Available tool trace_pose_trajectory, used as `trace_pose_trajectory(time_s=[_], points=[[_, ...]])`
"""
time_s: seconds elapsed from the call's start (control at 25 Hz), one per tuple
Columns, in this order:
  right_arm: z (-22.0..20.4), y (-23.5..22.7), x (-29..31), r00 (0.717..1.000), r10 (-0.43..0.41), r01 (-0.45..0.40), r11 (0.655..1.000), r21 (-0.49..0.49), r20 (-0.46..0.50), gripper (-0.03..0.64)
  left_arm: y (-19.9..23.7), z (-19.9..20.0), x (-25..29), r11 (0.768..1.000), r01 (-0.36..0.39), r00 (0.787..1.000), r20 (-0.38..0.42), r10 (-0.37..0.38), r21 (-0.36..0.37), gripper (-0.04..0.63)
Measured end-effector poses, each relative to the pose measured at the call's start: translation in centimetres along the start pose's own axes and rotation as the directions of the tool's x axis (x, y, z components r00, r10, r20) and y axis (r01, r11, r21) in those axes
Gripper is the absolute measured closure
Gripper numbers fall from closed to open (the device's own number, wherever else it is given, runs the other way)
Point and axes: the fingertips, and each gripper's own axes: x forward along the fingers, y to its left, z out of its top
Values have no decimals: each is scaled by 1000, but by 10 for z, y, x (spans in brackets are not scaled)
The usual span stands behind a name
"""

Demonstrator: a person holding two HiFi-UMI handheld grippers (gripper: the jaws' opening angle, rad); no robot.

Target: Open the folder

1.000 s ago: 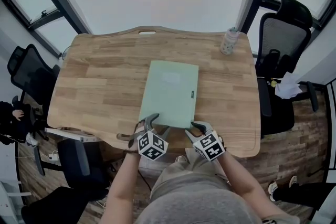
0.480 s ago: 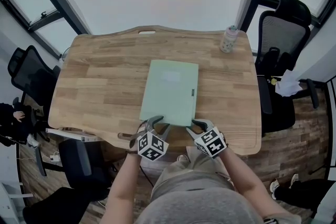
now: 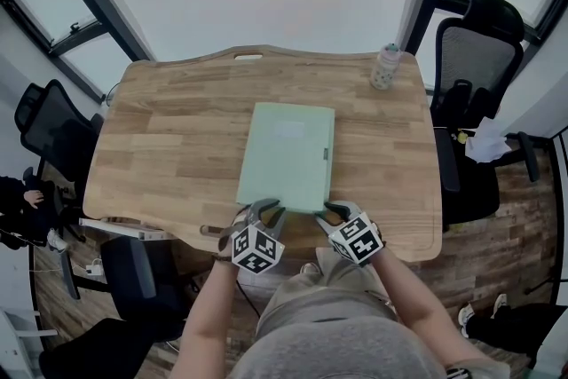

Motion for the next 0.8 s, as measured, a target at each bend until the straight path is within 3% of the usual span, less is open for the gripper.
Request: trace_pose_trajectory(time_s=[0.16,0.4,0.8], points=[[0,-1,0,1000,0,0,1000,-5,-3,471,16,11,-8,995,-37,998,46,41,-88,528],[0,-3,0,1000,-2,2,1000,-2,-2,477,21,14,-21,994,-77,994,67,82,-72,545],[-1,-5,1,1000,-28,28,1000,-9,-1,483,47,18,-48,965,-192,969,123,215,-177,557]])
